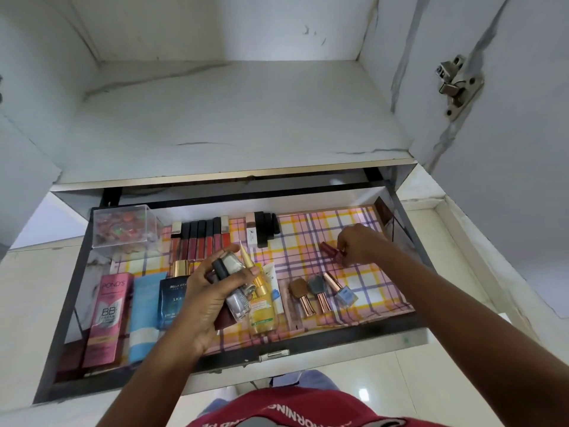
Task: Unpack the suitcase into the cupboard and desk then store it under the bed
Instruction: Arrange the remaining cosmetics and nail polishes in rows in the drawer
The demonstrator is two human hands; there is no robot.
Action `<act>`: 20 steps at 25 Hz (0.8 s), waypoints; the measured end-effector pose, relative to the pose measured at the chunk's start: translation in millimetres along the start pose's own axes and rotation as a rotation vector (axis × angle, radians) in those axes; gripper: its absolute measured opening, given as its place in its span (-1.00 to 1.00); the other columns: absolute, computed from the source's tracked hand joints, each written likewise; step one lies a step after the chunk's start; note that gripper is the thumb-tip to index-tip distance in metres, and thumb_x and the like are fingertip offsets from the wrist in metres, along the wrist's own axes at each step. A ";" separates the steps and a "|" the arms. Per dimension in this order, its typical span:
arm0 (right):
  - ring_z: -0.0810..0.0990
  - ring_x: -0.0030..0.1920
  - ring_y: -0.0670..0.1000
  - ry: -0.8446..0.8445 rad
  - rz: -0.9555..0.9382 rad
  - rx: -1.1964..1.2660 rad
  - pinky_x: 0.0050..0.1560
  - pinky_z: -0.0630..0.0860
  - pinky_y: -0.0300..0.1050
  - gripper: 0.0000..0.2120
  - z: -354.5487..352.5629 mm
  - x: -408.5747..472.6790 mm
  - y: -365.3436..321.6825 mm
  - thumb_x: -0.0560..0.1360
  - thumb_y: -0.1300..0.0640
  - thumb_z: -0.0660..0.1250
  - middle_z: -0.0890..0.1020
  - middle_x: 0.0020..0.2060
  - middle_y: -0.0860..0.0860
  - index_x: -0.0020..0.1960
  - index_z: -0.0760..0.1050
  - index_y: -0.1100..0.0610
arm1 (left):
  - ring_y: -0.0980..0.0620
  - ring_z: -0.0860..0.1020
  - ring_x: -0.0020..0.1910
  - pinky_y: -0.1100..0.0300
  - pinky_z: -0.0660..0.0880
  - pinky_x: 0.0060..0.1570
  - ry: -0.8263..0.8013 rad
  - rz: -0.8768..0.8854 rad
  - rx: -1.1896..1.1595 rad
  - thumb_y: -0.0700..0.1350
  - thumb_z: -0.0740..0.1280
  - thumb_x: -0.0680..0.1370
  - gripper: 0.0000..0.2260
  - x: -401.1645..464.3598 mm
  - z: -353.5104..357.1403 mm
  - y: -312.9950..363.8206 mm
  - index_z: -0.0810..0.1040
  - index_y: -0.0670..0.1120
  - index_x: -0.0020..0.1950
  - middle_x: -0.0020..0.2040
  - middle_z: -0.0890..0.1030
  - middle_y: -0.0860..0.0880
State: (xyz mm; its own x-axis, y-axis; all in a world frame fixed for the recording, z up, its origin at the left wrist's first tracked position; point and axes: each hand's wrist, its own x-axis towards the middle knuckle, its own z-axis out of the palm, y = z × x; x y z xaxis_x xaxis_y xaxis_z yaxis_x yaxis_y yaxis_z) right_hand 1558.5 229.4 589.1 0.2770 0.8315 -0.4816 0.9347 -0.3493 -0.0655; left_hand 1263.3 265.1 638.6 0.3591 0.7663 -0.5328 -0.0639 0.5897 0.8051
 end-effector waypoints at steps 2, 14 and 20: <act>0.55 -0.10 0.00 0.001 0.002 0.038 -0.18 0.41 -0.21 -0.69 3.2 0.9 -2.7 0.33 0.04 0.50 0.59 -0.14 0.04 -0.02 0.56 0.18 | -0.08 0.64 -0.16 0.07 0.59 -0.24 0.008 0.014 0.023 -0.27 0.51 0.18 -0.57 0.2 -0.6 -2.5 0.61 0.09 -0.04 -0.02 0.62 -0.11; 0.52 -0.20 -0.01 0.271 0.378 0.578 -0.44 0.30 -0.29 -0.55 -6.9 39.6 -53.8 0.28 0.00 0.56 0.52 -0.23 0.04 -0.01 0.53 0.26 | -0.02 0.67 -0.13 0.05 0.61 -0.15 0.086 0.116 0.159 -0.32 0.51 0.30 -0.54 -1.4 -11.6 -10.6 0.57 0.09 0.07 0.05 0.63 -0.10; 0.60 -0.03 0.08 0.349 0.305 0.413 -0.18 0.42 -0.17 -0.55 -20.1 32.4 -66.8 0.35 -0.09 0.49 0.60 -0.12 0.09 0.01 0.50 0.22 | 0.23 0.60 -0.04 0.37 0.55 -0.23 0.060 0.166 0.214 -0.31 0.54 0.25 -0.26 -8.3 -8.7 -7.0 0.40 0.09 0.35 0.11 0.56 0.04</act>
State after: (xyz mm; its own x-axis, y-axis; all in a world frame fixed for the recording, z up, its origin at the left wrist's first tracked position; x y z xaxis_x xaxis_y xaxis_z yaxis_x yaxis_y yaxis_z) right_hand 1509.4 288.3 595.5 0.6398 0.7357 -0.2224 0.6578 -0.6738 -0.3366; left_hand 1252.6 256.9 635.1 0.3038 0.8655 -0.3983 0.0831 0.3924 0.9160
